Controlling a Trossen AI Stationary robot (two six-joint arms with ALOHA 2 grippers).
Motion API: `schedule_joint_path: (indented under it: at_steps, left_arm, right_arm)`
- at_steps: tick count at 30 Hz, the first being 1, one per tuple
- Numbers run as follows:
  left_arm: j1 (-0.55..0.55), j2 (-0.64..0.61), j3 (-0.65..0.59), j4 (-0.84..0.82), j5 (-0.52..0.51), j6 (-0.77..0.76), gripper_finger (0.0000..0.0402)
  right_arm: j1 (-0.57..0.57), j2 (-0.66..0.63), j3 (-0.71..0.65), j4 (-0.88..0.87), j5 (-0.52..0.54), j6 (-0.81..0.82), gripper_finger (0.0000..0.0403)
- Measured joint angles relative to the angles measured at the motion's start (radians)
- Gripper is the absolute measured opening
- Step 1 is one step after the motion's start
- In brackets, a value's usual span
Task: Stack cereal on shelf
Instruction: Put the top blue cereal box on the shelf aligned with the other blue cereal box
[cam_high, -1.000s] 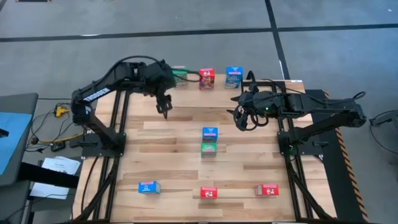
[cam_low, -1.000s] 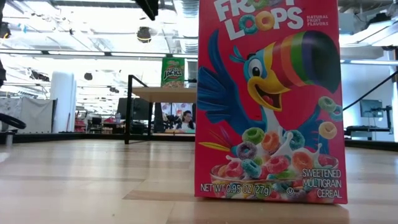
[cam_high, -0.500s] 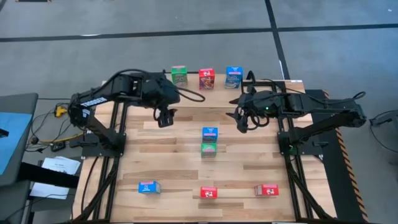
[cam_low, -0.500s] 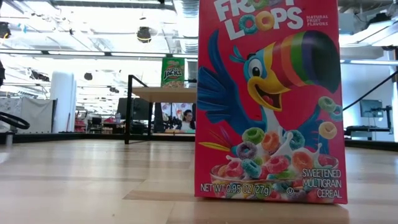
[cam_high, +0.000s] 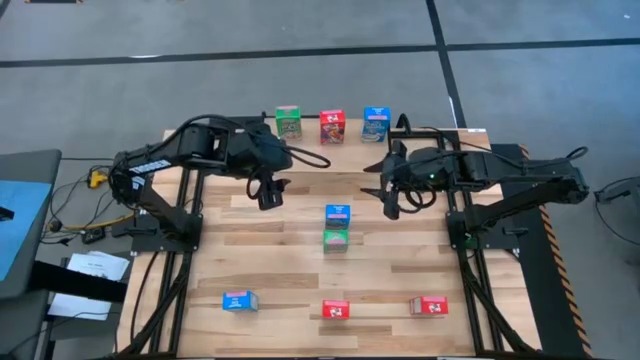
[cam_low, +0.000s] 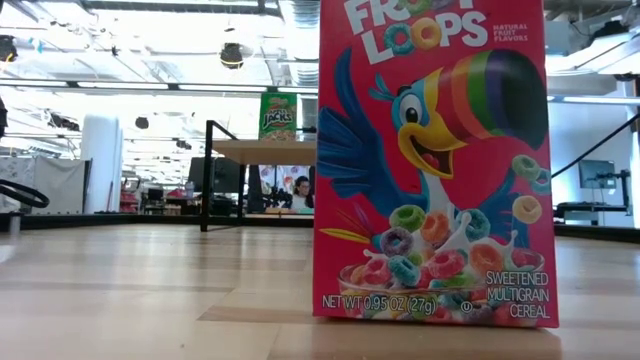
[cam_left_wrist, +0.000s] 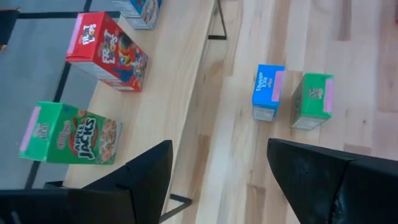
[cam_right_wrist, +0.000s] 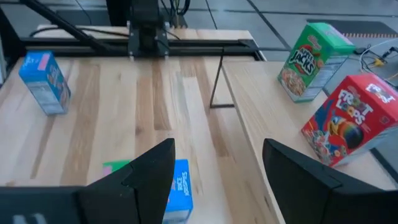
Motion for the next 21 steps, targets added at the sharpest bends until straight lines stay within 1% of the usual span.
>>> schedule_joint_path:
  at_steps: [5, 11, 17, 21]
  left_arm:
    - [-0.025, 0.000, 0.000, 0.012, 0.008, -0.026, 0.0252]
    - [-0.049, -0.009, 0.000, 0.018, 0.007, -0.070, 0.0252]
    - [-0.071, -0.061, 0.000, 0.010, 0.007, -0.137, 0.0252]
    - [-0.090, -0.102, 0.000, -0.004, -0.017, -0.192, 0.0252]
  right_arm:
    - [-0.002, 0.000, 0.000, 0.048, -0.025, 0.001, 0.0268]
    - [-0.002, 0.000, 0.000, 0.117, -0.028, 0.001, 0.0268]
    - [-0.002, 0.000, 0.000, 0.108, -0.028, 0.032, 0.0268]
    - [-0.002, 0.000, 0.000, 0.111, -0.028, 0.015, 0.0268]
